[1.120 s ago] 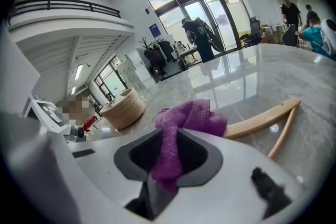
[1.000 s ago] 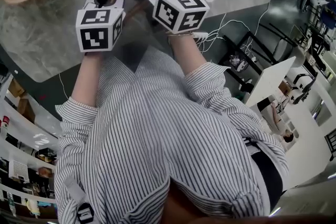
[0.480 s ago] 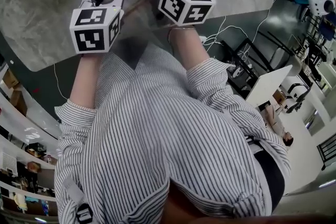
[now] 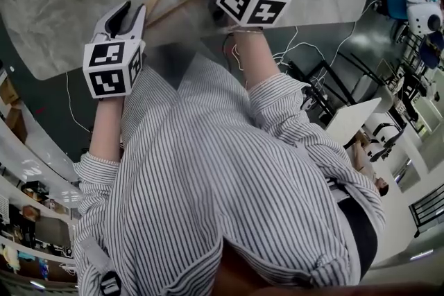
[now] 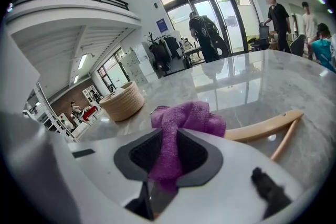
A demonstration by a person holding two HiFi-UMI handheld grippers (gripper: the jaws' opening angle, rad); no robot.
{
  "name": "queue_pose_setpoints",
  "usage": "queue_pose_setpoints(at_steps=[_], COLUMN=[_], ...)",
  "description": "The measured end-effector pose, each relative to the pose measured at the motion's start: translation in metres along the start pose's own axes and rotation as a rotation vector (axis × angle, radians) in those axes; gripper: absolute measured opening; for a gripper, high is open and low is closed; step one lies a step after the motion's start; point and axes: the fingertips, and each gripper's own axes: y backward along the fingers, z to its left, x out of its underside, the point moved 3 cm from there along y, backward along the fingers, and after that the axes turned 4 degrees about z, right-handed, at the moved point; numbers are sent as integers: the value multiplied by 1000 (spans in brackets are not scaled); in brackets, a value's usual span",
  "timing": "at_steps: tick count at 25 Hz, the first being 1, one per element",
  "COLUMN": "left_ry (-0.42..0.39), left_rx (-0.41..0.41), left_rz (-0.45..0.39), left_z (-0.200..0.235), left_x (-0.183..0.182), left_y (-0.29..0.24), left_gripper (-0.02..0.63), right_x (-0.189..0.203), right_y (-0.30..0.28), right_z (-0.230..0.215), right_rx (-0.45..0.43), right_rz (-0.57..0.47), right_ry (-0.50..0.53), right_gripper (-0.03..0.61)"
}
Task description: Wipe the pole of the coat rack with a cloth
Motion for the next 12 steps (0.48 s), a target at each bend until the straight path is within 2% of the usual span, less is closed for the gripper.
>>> queue_pose_setpoints(at_steps=[12], left_ry=[-5], left_rx=[49], left_rz=[57], left_z=[-20], left_x=[37], left_y=[12], left_gripper=[141], right_x=[0], right_y=[-1], right_z=[0], right_rx=[10], right_rz=[16], right_ry=[33], right_gripper=[92])
